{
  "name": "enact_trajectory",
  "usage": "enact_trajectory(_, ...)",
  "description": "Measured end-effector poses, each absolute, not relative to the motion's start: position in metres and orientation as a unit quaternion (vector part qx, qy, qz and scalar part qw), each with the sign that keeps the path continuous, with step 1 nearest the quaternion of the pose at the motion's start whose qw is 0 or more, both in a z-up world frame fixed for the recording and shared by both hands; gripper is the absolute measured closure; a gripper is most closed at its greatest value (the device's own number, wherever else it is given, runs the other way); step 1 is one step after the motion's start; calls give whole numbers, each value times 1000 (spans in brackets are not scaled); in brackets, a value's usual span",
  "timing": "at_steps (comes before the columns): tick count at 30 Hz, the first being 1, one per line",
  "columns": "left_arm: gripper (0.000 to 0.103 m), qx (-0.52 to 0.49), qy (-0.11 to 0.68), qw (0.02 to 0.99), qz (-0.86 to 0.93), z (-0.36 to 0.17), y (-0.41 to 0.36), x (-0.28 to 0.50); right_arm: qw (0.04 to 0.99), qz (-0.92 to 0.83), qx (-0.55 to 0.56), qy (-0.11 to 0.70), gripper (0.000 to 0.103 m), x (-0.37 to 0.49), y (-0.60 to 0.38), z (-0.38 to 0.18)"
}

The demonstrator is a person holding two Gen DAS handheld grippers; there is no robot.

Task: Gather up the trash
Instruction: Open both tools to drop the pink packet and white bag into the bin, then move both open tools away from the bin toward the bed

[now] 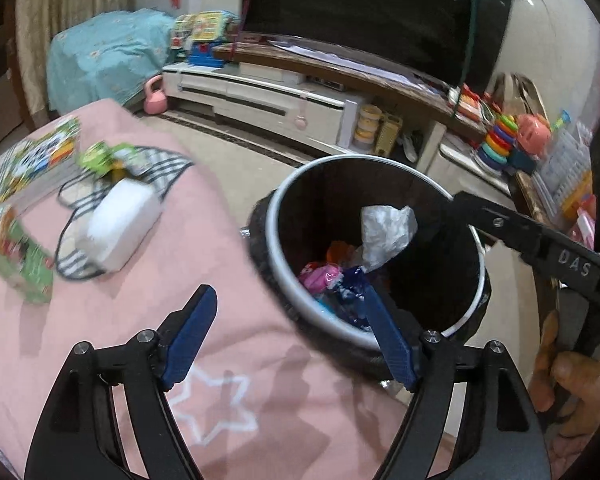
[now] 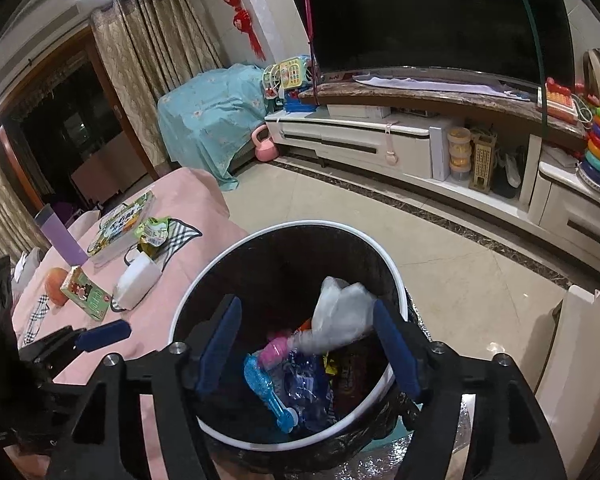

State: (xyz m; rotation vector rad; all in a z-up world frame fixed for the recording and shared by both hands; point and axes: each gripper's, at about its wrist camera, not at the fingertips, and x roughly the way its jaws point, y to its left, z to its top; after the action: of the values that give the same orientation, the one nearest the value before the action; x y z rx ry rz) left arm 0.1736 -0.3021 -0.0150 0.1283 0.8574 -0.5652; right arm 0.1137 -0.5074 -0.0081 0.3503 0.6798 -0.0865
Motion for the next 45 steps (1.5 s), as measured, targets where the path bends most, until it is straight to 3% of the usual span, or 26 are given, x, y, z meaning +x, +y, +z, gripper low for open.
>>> enact_trajectory(5, 24, 32, 406, 882, -239, -21, -268, 162, 932, -32, 181, 314, 27, 103, -491, -3)
enact_trajectory(10, 21, 5, 405, 891, -204, -26, -225, 150, 935, -7, 191, 297, 18, 94, -462, 2)
enact_trajectory(29, 20, -52, 417, 903, -92, -51, -79, 138, 924, 97, 161, 333, 14, 113, -330, -19)
enact_trajectory(45, 20, -49, 416, 902, -100, -47, -84, 195, 915, 85, 155, 363, 14, 168, -298, -48)
